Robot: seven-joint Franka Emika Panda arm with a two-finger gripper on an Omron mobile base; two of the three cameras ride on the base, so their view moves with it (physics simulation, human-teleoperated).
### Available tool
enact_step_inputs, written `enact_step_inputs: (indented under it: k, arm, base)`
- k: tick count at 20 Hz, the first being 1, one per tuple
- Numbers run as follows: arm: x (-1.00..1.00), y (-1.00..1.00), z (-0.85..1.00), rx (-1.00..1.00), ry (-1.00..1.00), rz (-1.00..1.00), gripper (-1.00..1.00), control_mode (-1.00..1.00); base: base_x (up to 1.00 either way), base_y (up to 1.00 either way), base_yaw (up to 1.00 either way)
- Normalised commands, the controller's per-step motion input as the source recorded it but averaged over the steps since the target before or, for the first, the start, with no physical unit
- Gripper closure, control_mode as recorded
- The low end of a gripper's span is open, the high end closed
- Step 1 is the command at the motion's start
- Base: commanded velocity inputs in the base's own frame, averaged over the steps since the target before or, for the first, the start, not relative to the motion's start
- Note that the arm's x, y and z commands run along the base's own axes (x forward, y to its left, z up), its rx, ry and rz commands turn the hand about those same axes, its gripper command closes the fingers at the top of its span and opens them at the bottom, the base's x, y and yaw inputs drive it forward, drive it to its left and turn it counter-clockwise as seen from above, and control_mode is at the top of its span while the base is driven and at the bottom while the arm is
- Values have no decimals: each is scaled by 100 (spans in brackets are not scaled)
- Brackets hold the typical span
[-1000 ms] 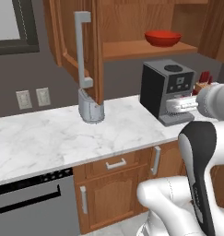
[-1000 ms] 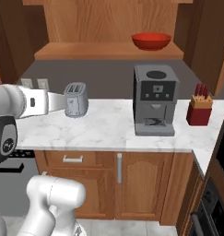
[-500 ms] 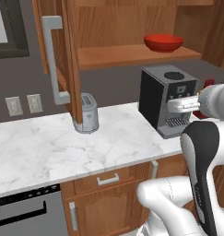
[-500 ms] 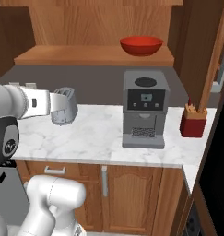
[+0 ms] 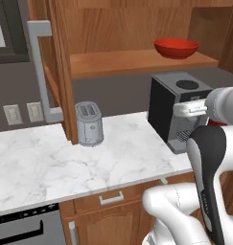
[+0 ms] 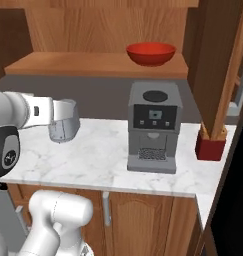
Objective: Move the bowls from the cabinet to the plates on the dining table.
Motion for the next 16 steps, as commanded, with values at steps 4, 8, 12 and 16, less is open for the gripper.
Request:
enact_step_inputs:
  k: [4, 8, 12, 16]
  arm:
    - [0, 0, 0, 0, 0, 0, -100, 100]
    - [0, 0, 0, 0, 0, 0, -100, 100]
    - [0, 0, 0, 0, 0, 0, -100, 100]
    - [0, 0, 0, 0, 0, 0, -100, 100]
  base:
    - [24, -35, 8]
    - [29, -28, 8]
    - [44, -22, 7]
    - [47, -18, 6]
